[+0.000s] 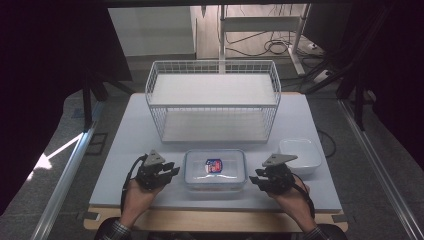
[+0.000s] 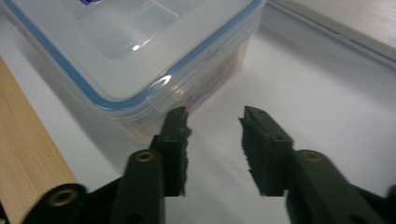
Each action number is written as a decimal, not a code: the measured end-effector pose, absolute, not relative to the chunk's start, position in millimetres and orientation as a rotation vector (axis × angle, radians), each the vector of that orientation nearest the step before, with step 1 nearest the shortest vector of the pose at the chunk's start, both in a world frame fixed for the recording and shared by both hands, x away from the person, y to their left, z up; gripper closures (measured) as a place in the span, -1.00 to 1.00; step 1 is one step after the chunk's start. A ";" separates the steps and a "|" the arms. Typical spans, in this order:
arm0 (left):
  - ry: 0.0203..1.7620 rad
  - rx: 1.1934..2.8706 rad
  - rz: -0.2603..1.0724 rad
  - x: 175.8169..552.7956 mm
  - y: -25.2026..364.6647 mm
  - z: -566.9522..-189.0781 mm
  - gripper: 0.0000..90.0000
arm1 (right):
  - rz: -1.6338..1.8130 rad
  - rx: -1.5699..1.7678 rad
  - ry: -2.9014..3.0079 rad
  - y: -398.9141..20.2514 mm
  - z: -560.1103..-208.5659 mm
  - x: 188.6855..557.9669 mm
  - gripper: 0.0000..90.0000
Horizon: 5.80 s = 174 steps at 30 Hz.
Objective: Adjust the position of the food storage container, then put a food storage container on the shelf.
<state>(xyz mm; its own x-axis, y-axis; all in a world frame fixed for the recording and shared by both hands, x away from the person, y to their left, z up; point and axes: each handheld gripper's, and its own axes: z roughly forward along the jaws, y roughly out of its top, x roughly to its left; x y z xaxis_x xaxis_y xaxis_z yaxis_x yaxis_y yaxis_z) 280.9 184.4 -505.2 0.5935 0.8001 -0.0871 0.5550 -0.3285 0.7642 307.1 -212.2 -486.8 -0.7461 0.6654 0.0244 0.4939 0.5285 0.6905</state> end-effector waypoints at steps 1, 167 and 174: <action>1.074 2.028 0.398 276.8 186.6 -505.3 0.35 | 1.039 0.975 2.518 -213.8 -486.6 306.8 0.25; 0.931 1.753 0.169 346.9 195.0 -341.0 0.08 | 1.629 1.084 2.345 -183.0 -326.1 381.1 0.13; 0.927 1.744 0.176 363.0 194.9 -322.7 0.08 | 1.629 1.086 2.321 -182.0 -307.6 394.1 0.13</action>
